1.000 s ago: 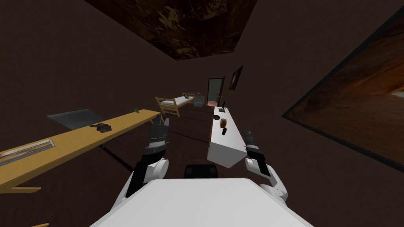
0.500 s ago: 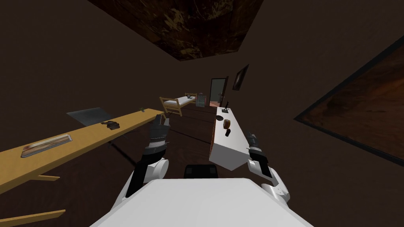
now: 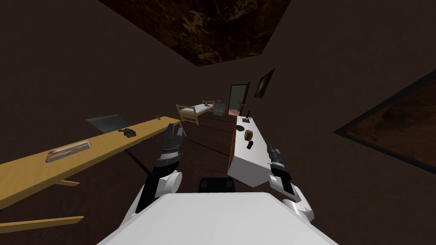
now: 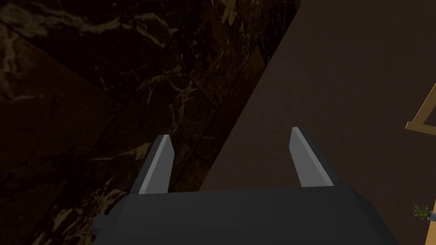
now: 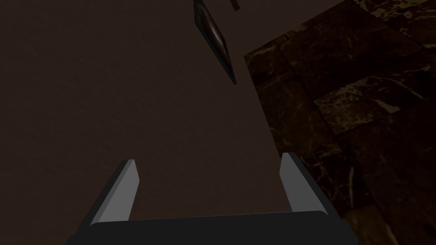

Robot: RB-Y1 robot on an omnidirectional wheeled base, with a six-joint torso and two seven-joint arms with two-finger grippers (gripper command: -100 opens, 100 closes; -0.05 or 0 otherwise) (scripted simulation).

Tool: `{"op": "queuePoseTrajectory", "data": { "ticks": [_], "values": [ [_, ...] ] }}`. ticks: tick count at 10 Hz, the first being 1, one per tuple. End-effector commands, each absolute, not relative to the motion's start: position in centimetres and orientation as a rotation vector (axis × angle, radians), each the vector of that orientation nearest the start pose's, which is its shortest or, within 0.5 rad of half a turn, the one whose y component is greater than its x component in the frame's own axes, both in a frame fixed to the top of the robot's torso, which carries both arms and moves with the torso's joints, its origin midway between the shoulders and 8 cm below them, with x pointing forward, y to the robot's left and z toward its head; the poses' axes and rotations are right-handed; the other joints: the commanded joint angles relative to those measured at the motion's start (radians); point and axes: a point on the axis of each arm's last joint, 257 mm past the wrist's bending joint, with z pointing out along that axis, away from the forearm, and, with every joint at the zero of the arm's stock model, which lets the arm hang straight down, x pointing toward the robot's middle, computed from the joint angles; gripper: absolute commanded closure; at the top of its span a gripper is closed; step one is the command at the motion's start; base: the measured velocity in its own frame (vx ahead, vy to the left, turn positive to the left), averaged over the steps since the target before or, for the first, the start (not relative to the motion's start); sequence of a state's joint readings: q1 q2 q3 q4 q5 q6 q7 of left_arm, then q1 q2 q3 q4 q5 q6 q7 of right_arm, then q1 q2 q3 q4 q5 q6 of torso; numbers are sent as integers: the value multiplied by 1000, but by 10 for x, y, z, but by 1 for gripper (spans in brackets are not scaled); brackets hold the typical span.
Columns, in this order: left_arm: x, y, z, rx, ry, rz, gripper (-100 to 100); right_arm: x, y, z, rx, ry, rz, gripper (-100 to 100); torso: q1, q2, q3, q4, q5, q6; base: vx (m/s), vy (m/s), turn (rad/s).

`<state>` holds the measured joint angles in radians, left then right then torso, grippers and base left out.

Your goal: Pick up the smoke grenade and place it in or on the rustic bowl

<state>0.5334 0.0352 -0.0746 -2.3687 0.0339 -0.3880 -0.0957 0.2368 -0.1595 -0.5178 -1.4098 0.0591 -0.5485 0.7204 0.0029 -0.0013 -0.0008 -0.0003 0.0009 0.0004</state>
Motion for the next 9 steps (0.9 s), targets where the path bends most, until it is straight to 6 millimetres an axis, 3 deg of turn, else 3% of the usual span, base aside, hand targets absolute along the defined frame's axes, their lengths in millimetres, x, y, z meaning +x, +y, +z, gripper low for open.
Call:
{"op": "queuePoseTrajectory", "data": {
  "ticks": [1,7,9],
  "values": [
    [346,257,30,-669,688,-1290,0,364,-552,-229,615,1172,-20,-100,0,0,0,0,0,0,36,52,133],
    [346,257,30,-669,688,-1290,0,338,-582,-269,602,1241,-213,-100,-1,-1,0,0,0,0,35,38,87],
    [346,257,30,-669,688,-1290,0,335,-582,-279,614,1257,-215,-100,-2,0,0,0,0,0,24,18,15]
  ]
}}
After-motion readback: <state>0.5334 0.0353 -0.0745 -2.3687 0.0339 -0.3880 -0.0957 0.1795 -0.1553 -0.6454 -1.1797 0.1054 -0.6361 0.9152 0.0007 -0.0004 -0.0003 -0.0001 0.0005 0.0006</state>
